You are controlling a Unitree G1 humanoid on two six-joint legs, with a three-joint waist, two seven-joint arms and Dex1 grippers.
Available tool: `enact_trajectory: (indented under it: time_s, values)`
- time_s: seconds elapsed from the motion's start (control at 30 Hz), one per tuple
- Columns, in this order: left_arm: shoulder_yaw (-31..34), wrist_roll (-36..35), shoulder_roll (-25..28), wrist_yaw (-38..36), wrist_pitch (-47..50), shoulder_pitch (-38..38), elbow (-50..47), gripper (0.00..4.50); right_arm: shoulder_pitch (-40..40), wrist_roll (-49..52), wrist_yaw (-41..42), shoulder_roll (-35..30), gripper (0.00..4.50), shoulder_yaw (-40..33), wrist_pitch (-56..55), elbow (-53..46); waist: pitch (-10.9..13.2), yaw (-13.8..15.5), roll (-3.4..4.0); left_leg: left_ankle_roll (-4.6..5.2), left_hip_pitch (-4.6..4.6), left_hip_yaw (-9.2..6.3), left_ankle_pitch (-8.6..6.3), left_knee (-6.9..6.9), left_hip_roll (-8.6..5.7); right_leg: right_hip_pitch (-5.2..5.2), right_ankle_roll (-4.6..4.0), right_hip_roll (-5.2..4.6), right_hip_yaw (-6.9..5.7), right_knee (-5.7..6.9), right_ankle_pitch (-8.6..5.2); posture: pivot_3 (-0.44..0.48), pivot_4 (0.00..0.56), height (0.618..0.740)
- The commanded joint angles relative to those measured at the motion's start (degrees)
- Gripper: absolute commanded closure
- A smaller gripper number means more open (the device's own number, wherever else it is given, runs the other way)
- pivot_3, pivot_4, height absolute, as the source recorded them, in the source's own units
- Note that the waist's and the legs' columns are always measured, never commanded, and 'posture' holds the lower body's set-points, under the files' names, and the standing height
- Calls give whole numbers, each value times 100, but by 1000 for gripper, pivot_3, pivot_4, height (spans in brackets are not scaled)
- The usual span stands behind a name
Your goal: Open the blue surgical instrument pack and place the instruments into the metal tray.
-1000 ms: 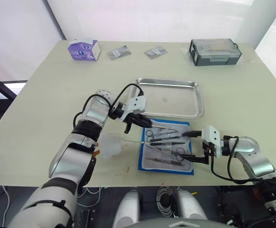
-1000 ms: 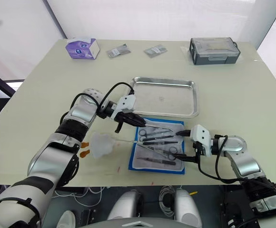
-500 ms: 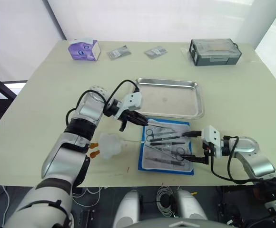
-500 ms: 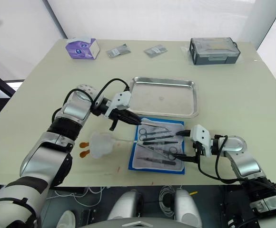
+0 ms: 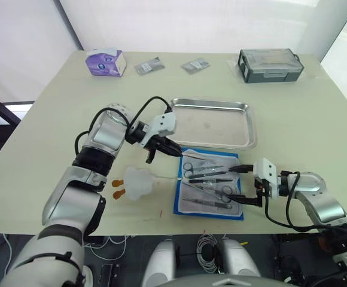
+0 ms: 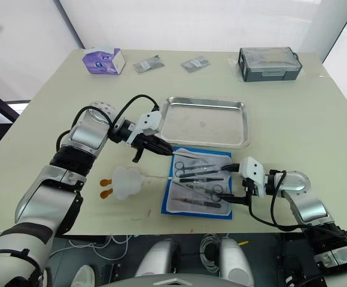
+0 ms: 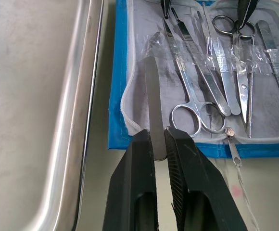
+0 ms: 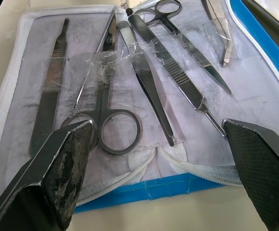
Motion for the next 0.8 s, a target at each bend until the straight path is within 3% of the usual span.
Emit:
enact_trajectory:
  time_s: [0.03, 0.8]
  values:
    - [35, -193, 144, -225, 87, -78, -245, 4476, 317, -547, -28, -83, 0, 448, 340, 432, 0, 0, 0, 0, 0, 0, 0, 0, 0, 0, 0, 0, 0, 0, 0, 0, 150, 740]
    - [53, -982, 1289, -225, 886, 222, -1242, 4476, 331, -559, -50, -53, 0, 458, 293, 465, 0, 0, -1, 0, 1, 0, 0, 0, 2, 1, 0, 0, 0, 0, 0, 0, 150, 740]
